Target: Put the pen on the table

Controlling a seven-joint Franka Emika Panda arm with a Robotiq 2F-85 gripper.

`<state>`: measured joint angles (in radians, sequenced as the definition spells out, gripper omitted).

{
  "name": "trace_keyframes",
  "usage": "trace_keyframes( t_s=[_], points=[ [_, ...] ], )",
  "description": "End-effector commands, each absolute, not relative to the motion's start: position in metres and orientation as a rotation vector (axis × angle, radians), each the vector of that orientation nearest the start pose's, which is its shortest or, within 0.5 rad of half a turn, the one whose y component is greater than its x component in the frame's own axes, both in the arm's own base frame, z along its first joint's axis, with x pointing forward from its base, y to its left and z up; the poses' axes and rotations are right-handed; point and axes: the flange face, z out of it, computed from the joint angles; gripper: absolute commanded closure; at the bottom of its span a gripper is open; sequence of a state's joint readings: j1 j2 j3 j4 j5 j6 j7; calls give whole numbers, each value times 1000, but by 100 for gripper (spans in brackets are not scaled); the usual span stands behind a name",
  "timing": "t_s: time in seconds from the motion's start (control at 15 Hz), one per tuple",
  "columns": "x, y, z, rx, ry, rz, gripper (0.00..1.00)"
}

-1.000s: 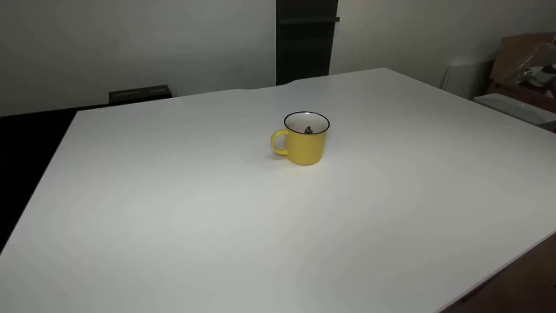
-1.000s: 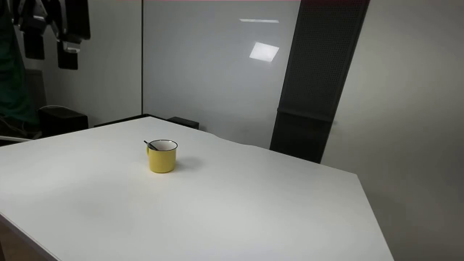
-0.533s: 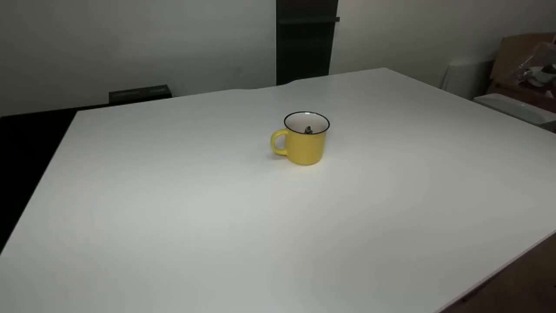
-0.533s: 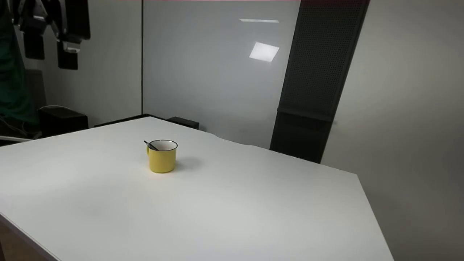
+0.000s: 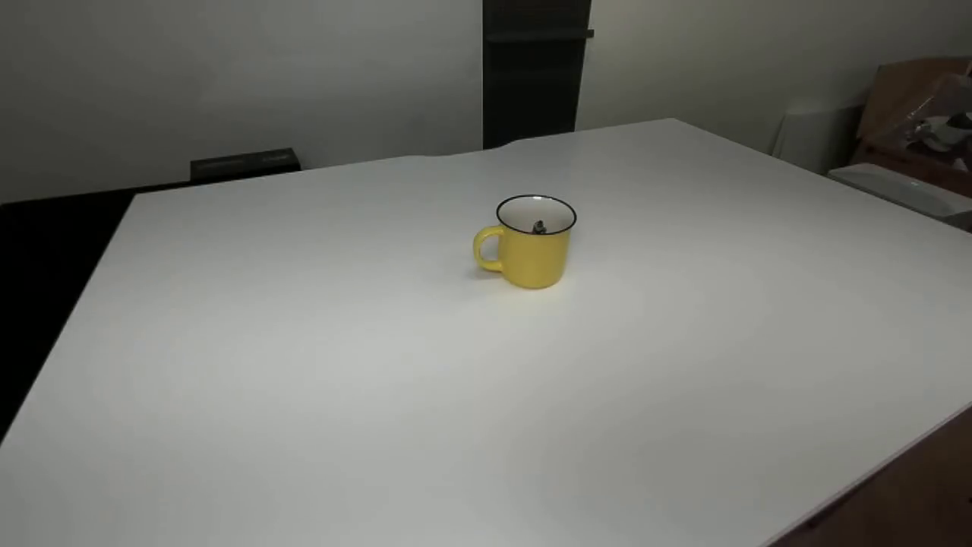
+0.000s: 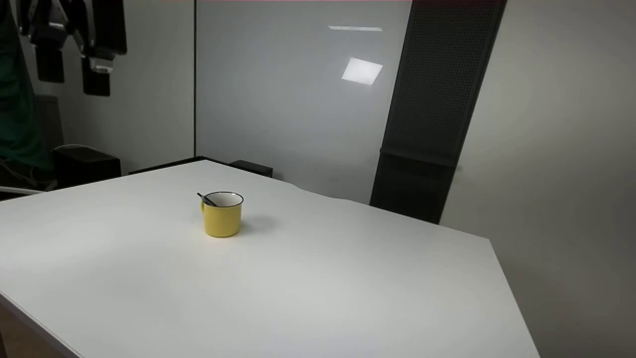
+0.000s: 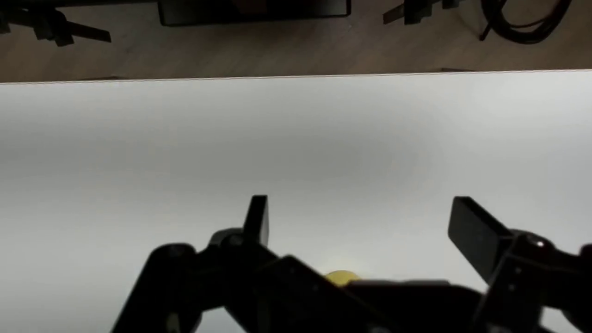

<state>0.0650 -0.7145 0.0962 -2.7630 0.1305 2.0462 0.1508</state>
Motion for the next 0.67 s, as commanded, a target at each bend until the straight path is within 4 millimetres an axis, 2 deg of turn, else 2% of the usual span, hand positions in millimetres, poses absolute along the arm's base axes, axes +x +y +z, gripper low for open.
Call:
trace_keyframes(
  t_s=[0.0, 0.2, 0.33, 0.47, 0.6],
  points=[
    [342, 33, 416, -3136, 224, -16, 0],
    [379, 3, 412, -3205, 288, -113, 0],
    [406, -8, 408, -3228, 303, -160, 0],
    [435, -8, 397, -3230, 288, -163, 0],
    [462, 3, 384, -3226, 238, -148, 0]
  ],
)
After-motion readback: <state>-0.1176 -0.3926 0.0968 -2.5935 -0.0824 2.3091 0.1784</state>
